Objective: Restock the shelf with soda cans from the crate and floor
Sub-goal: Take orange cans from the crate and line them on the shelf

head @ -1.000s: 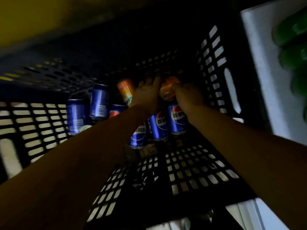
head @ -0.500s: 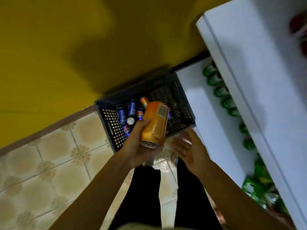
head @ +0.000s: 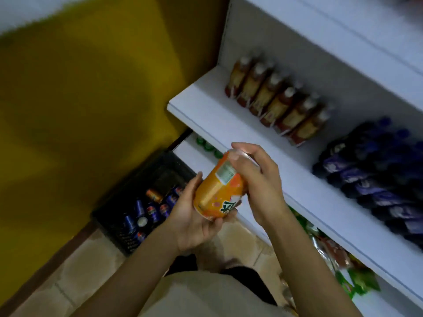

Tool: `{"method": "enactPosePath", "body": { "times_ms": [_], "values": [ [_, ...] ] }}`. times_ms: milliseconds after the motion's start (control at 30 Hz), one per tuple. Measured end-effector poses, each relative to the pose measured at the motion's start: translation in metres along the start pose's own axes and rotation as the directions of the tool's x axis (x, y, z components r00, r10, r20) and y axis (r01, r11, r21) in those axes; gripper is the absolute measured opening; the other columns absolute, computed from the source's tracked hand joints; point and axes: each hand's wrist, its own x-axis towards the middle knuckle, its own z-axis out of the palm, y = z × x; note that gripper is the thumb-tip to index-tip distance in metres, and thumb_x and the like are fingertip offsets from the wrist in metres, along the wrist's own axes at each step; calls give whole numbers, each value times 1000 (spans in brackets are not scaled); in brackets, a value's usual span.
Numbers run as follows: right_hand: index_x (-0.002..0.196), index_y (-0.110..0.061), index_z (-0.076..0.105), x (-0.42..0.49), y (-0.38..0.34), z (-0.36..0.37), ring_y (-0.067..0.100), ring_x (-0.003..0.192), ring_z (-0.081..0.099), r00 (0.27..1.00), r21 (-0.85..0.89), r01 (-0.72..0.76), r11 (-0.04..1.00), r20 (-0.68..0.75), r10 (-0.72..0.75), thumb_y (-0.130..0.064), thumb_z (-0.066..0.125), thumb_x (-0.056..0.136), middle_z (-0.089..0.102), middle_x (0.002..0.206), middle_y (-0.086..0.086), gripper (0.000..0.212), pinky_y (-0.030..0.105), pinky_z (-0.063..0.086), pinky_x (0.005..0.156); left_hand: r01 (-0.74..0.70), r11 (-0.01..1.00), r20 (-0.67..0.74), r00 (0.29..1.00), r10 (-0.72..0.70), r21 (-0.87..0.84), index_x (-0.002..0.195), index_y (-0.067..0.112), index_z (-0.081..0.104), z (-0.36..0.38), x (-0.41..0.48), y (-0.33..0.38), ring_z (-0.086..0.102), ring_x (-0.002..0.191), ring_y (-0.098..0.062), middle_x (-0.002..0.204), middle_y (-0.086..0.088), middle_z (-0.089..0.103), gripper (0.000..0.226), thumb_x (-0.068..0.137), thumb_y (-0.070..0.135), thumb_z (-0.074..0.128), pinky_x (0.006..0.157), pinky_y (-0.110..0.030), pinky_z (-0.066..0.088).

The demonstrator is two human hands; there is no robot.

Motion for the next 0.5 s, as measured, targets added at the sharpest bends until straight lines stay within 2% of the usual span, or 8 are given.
{"method": "enactPosePath", "body": {
  "times_ms": [67,133,200,267,300,367,433,500],
  "values": [
    [102,-20,64,-22,-23,-17,4,93,62,932,-264,334,905,-52,-359,-32,76,68,64,105,-6,37,14,48,73,-57,995,-68,996,63,87,123,6,62,26,3,-14,69,99,-26,119,-16,66,78,79,68,48,72,-31,59],
    [107,-16,63,-45,-33,-35,9,101,60,741,-559,590,582,88,-666,-32,76,72,62,109,-2,40,18,48,81,-68,990,-3,998,69,126,121,8,65,61,2,-27,67,105,-25,121,-15,65,78,80,71,45,80,-35,57],
    [110,-14,60,-67,-30,-57,22,110,60,542,-716,674,184,309,-782,-28,74,78,64,114,9,37,32,49,90,-40,991,107,994,27,127,103,9,73,98,2,-34,68,98,-21,109,-9,69,70,79,70,50,80,-34,57],
    [114,-16,57,-93,-25,-84,27,123,53,462,-741,671,-27,447,-766,-24,72,83,64,121,13,35,41,43,102,13,981,196,979,-51,193,110,8,69,134,4,-44,64,102,-19,114,-8,64,70,71,65,68,91,-32,51],
    [117,-17,56,-108,-24,-98,25,130,49,465,-749,661,-53,463,-755,-27,71,85,62,126,11,36,42,39,108,34,968,223,971,-91,250,121,7,63,149,7,-50,62,106,-20,118,-9,60,80,63,60,78,95,-33,48],
    [121,-19,56,-137,-26,-125,20,136,43,481,-765,643,-3,407,-777,-34,69,86,58,133,8,40,41,35,112,42,933,246,960,-137,357,131,4,55,173,14,-67,59,107,-23,114,-13,61,98,51,47,90,101,-34,43],
    [120,-16,57,-164,-32,-146,19,135,43,470,-762,638,111,271,-840,-36,66,87,56,135,5,39,38,38,109,-1,898,289,947,-140,440,130,1,54,194,19,-88,58,105,-24,108,-15,63,96,50,40,91,105,-36,39],
    [121,-16,54,-184,-38,-165,18,132,46,462,-732,626,268,71,-884,-38,62,90,53,134,1,39,33,40,106,-95,880,360,929,-90,466,129,2,57,213,21,-109,63,97,-24,108,-15,65,96,47,38,91,91,-38,51]
  ]
}}
